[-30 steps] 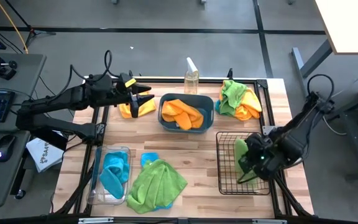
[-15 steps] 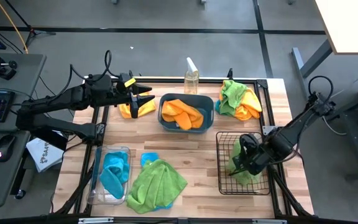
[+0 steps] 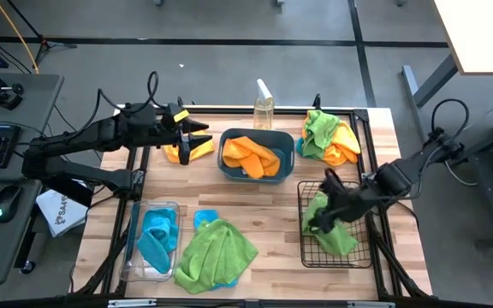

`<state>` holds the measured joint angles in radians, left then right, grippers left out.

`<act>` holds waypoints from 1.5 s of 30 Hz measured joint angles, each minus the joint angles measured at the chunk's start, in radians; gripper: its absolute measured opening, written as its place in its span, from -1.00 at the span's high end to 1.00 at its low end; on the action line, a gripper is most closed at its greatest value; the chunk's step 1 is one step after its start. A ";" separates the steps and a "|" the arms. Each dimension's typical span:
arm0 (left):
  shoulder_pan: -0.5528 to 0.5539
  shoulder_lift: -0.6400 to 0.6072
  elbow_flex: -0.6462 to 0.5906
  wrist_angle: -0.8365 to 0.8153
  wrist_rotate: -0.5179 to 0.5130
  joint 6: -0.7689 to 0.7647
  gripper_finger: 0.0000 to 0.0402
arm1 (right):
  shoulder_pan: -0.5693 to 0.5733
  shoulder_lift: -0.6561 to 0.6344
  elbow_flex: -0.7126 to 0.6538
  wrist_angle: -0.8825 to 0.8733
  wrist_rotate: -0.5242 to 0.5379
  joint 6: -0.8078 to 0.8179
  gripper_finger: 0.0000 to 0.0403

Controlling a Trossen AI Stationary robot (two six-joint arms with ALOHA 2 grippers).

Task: Sort microfiber towel by color & place in baskets
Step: Put the bottom green towel into the black wire basket

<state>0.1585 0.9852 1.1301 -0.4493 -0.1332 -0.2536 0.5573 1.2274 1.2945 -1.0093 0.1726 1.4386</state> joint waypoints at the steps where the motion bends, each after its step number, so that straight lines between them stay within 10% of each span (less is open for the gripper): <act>1: 0.000 0.001 0.000 -0.015 0.021 -0.012 0.10 | -0.018 0.004 -0.008 0.097 0.012 -0.056 -0.56; 11: -0.014 0.006 -0.001 -0.073 0.155 -0.121 0.10 | -0.239 0.274 -0.026 0.649 -0.182 -0.688 -0.56; 21: -0.036 0.006 -0.001 -0.071 0.155 -0.115 0.10 | -0.281 0.607 0.043 0.704 -0.385 -0.953 -0.56; 45: -0.036 0.006 -0.001 -0.076 0.152 -0.023 0.10 | -0.203 0.987 0.338 0.506 -0.165 -1.293 -0.13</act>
<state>0.1226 0.9909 1.1294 -0.5255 0.0185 -0.2764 0.3546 2.2139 1.6328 -0.5036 0.0076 0.1457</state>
